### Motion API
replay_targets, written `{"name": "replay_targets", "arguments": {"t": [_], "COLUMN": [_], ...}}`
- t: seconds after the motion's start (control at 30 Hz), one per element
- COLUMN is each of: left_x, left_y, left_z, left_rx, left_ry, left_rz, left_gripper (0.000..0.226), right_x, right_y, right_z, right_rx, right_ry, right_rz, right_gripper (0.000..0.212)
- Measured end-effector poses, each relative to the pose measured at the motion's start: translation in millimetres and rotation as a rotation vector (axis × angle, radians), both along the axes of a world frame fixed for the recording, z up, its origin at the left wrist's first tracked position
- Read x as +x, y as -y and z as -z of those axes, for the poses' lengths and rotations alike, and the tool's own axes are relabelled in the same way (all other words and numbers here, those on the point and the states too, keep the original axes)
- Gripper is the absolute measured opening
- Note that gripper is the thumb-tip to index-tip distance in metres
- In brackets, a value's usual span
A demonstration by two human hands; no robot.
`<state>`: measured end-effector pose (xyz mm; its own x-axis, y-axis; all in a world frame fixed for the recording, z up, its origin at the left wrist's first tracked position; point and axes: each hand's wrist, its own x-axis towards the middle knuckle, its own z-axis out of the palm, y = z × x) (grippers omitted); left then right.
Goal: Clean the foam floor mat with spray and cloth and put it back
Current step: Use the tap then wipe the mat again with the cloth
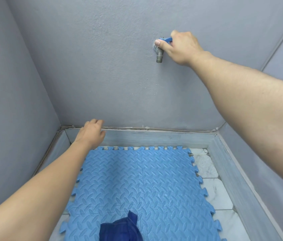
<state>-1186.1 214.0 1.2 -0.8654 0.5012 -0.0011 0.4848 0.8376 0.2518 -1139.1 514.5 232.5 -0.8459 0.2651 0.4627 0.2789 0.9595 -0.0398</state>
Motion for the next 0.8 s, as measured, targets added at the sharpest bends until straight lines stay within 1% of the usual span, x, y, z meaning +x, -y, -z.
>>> {"name": "replay_targets", "arguments": {"t": [0.33,0.4,0.47,0.5,0.53,0.6,0.63,0.67,0.7,0.73,0.8], "left_x": [-6.3,-5.2,-3.2,-2.1,-1.3,0.0,0.9,2.1,4.0,7.1,13.7], "left_y": [12.2,15.9,21.2,24.8,28.7,38.0,43.2,48.1,52.9,56.9,63.0], "left_z": [-3.4,-2.8,-1.3,0.3,2.6,11.1,17.5,25.1,34.7,45.3,69.1], "left_rx": [0.028,0.036,0.042,0.046,0.049,0.052,0.056,0.061,0.062,0.06,0.05], "left_ry": [-0.025,-0.024,-0.019,-0.019,-0.023,-0.031,-0.033,-0.037,-0.036,-0.029,-0.007], "left_rz": [0.006,0.003,0.001,0.001,0.006,0.019,0.024,0.027,0.027,0.023,0.013], "left_gripper": [0.048,0.048,0.049,0.049,0.049,0.049,0.049,0.049,0.048,0.048,0.047], "right_x": [1.8,4.9,5.6,8.2,12.9,32.7,48.9,69.0,93.2,119.5,173.4], "right_y": [0.7,8.0,13.1,18.2,26.1,55.4,76.8,102.9,132.6,161.2,210.5], "right_z": [1.5,2.6,6.6,11.6,21.6,65.1,103.1,149.6,202.5,258.8,356.7], "right_rx": [0.025,0.016,-0.06,-0.129,-0.191,-0.231,-0.244,-0.279,-0.307,-0.311,-0.242], "right_ry": [-0.045,-0.059,-0.092,-0.132,-0.214,-0.474,-0.567,-0.56,-0.449,-0.28,0.035], "right_rz": [-0.025,-0.021,0.03,0.052,0.062,0.031,-0.021,-0.106,-0.201,-0.286,-0.402], "right_gripper": [0.054,0.058,0.06,0.058,0.056,0.054,0.05,0.044,0.04,0.039,0.045]}}
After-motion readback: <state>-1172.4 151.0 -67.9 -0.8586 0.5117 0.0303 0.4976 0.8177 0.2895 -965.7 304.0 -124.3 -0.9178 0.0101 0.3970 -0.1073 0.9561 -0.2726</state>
